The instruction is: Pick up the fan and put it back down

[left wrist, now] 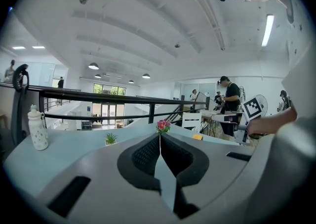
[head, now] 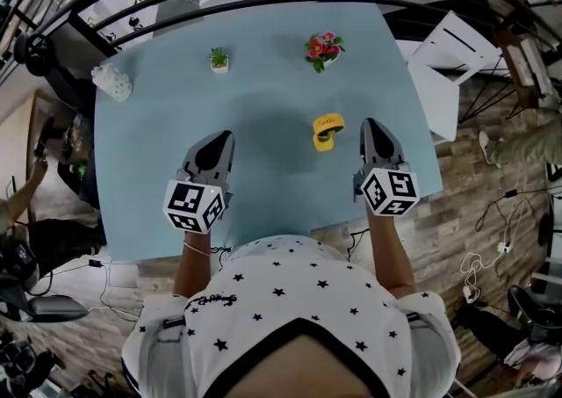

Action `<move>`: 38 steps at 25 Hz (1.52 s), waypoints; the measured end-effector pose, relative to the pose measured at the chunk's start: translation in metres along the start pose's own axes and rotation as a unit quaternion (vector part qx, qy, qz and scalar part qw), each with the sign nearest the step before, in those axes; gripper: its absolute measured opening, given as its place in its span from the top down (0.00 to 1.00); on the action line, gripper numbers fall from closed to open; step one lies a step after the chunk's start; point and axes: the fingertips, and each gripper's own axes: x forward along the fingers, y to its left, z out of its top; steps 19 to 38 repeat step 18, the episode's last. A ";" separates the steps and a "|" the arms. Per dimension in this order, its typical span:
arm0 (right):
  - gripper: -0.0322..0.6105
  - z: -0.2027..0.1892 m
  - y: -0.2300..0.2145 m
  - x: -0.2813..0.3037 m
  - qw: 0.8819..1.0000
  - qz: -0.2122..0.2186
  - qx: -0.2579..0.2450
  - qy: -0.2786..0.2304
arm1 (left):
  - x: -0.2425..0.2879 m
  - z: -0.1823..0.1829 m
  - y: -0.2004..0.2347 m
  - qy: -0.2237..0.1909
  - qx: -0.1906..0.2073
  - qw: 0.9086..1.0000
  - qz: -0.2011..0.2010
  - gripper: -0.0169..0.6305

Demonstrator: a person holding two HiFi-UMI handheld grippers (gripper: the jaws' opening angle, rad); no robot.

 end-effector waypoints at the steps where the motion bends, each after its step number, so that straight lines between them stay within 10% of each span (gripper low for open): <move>1: 0.95 0.001 0.000 0.000 1.000 0.001 0.000 0.000 | 0.000 0.000 0.000 0.000 0.000 1.000 0.000 0.93; 38: 0.95 0.006 0.005 -0.001 1.000 -0.001 0.000 -0.004 | -0.001 -0.005 0.005 0.003 -0.007 1.000 -0.002 0.93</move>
